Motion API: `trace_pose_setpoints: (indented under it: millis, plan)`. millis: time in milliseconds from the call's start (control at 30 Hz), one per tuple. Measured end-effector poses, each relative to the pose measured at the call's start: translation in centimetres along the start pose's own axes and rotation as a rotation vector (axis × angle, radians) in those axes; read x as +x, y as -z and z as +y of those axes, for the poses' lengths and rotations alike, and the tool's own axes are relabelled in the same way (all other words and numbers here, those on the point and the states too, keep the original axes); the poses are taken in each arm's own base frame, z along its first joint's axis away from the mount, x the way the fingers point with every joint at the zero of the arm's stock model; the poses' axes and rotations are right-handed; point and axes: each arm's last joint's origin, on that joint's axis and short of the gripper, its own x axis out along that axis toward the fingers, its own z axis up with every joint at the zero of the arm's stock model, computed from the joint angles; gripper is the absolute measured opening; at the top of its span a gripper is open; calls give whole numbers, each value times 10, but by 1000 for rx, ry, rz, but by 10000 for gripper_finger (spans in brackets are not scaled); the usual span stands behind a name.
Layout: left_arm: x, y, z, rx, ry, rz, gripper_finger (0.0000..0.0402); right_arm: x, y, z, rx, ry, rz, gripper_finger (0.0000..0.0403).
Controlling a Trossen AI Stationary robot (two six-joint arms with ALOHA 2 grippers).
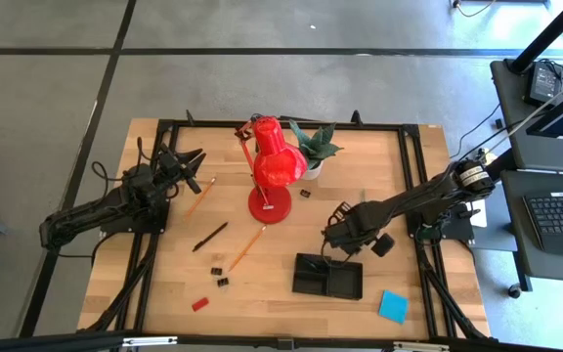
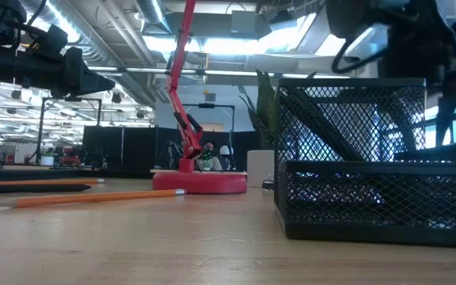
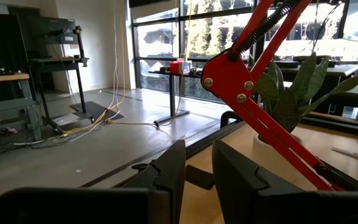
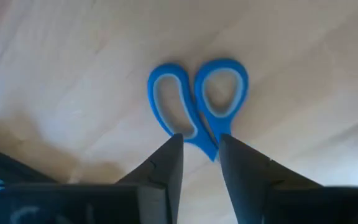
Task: Pick and place office supplies into organizer
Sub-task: Put the blue scissors into the black desk organizer
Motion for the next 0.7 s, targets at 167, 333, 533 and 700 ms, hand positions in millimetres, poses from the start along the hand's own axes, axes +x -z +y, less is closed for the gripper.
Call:
trace_pose_setpoints:
  millis: [167,333,533,700]
  plan:
    - [0,0,0,0,0,0,74,16,1,2,-72,7,-10,108]
    - [0,0,0,0,0,0,74,29,2,5,-139,16,-22,108]
    - [0,0,0,0,0,0,74,33,0,4,-185,43,-50,108]
    - [0,0,0,0,0,0,74,31,-1,2,-148,71,-42,108]
